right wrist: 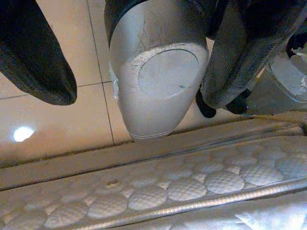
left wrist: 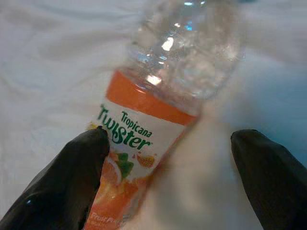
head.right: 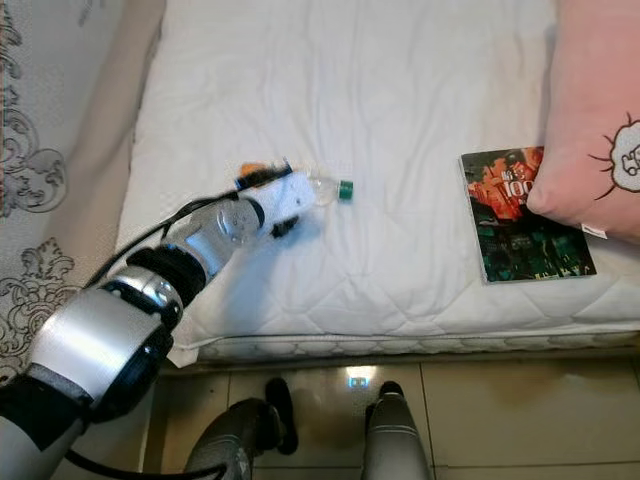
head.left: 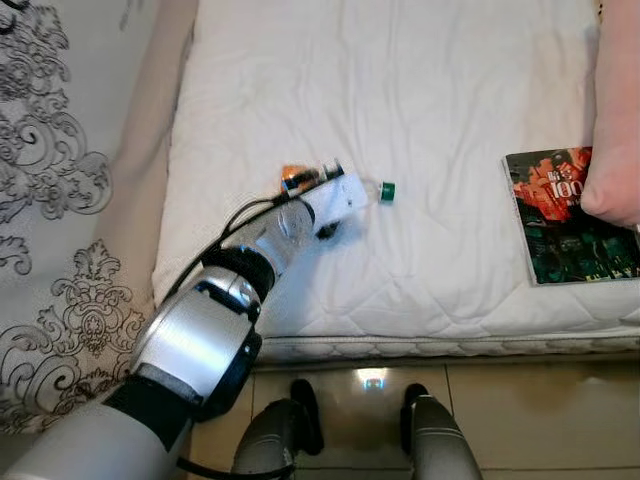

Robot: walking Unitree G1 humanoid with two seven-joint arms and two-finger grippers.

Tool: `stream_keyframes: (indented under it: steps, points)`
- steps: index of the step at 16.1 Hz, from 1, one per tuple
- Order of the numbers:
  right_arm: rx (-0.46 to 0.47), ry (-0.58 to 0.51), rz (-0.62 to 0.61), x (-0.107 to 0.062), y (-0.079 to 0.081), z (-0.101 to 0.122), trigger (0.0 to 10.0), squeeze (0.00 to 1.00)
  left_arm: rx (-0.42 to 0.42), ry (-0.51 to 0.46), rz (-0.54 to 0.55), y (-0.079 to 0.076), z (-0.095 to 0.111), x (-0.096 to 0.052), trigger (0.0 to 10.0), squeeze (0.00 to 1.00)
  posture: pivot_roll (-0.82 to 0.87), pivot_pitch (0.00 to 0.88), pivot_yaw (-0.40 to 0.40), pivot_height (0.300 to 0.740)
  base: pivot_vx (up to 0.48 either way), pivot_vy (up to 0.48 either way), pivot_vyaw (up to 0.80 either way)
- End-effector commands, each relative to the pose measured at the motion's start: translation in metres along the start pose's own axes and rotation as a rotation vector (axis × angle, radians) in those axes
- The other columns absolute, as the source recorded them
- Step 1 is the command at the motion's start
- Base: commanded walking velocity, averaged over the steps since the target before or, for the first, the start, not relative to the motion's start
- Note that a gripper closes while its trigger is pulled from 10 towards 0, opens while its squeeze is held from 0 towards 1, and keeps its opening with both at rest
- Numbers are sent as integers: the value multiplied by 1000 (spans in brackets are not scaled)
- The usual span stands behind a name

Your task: Clean up the room

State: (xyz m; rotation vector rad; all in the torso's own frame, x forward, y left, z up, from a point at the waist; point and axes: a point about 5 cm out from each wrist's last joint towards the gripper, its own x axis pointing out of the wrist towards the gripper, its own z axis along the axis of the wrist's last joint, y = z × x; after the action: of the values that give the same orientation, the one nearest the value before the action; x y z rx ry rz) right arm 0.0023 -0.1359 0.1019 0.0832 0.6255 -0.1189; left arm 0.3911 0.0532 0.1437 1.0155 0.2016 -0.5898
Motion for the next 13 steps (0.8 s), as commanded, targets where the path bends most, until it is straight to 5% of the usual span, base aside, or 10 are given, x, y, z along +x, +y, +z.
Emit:
stream_keyframes:
  steps: [1,4,5,7,8,9,11,12,13]
  points:
    - [-2,48,11,0,0,-8,10000,0,15,53,-168,-36,-15,1,10000,0,-485,286,162,740,0,0,0]
    - [-7,37,62,4,4,-4,10000,0,55,44,-364,-55,-27,-3,10000,0,-443,298,143,740,0,0,0]
    - [-7,53,87,5,5,-8,10000,0,114,35,-525,-64,-40,-10,10000,0,-407,288,130,740,0,0,0]
    - [-19,72,132,5,7,-13,10000,0,118,-105,-813,-74,-52,-28,10000,0,-369,276,117,740,0,0,0]
    - [-21,73,134,5,6,-13,10000,0,112,-128,-825,-73,-52,-29,10000,0,-369,276,117,740,0,0,0]
    - [-22,70,160,7,8,-12,10000,0,85,-222,-840,-63,-47,-34,10000,0,-349,273,109,740,0,0,0]
    - [-20,50,193,14,10,-10,10000,0,-108,-492,-748,-13,-13,-44,10000,0,-319,265,105,740,0,0,0]
    - [-15,35,215,19,14,-8,10000,0,-114,-532,-554,22,-1,-42,10000,0,-311,264,106,740,0,0,0]
    - [-14,28,223,22,15,-8,10000,0,-86,-513,-423,39,3,-40,10000,0,-307,261,108,740,0,0,0]
